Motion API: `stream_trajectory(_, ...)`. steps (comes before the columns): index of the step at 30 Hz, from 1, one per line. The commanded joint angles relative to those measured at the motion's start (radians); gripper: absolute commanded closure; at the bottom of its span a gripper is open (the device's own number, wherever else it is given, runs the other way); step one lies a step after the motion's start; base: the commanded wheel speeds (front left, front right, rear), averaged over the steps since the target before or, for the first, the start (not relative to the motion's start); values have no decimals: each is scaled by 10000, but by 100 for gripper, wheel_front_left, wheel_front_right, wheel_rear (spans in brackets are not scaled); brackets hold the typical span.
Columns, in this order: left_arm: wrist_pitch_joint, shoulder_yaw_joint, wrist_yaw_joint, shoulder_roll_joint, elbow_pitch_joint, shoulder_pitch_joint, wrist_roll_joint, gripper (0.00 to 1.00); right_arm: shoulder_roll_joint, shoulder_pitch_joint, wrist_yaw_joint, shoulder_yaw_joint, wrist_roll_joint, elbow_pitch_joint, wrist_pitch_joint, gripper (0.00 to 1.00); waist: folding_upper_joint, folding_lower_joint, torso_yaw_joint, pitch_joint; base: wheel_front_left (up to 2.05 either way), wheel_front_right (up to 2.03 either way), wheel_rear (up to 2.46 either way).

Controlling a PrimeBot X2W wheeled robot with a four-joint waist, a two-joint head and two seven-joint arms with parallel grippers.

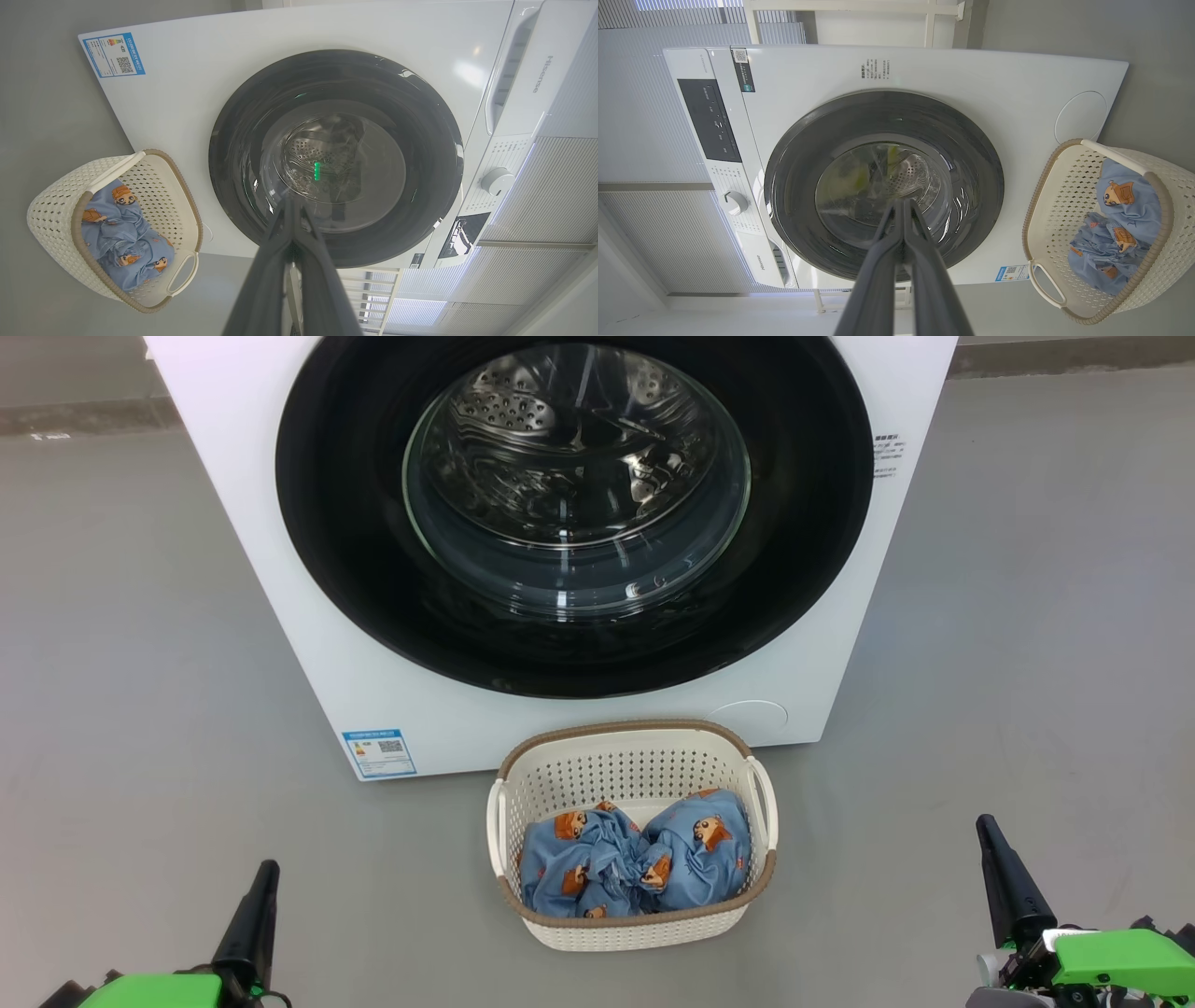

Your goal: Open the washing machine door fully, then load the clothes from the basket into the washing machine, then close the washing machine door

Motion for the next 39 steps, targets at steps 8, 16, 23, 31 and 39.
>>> stream_trajectory(8,61,340,-29,125,-185,-427,142,100,-47,-458,16,240,-28,-244,75,100,-1,-1,0,0,0,0,0)
stream_trajectory(16,60,340,-29,125,-185,-427,142,100,-47,-458,16,240,-28,-244,75,100,-1,-1,0,0,0,0,0)
stream_trajectory(23,-1,1,0,0,-1,-1,1,0,0,0,0,1,0,-1,-1,0,-1,-1,0,0,0,0,0)
stream_trajectory(31,-321,-169,1,-81,201,322,299,0,52,209,1,256,-206,401,-308,0,-1,2,35,8,0,0,0)
stream_trajectory(39,-561,-224,-1,24,17,285,877,0,-80,95,2,456,-863,409,-565,0,-1,0,65,34,0,0,0)
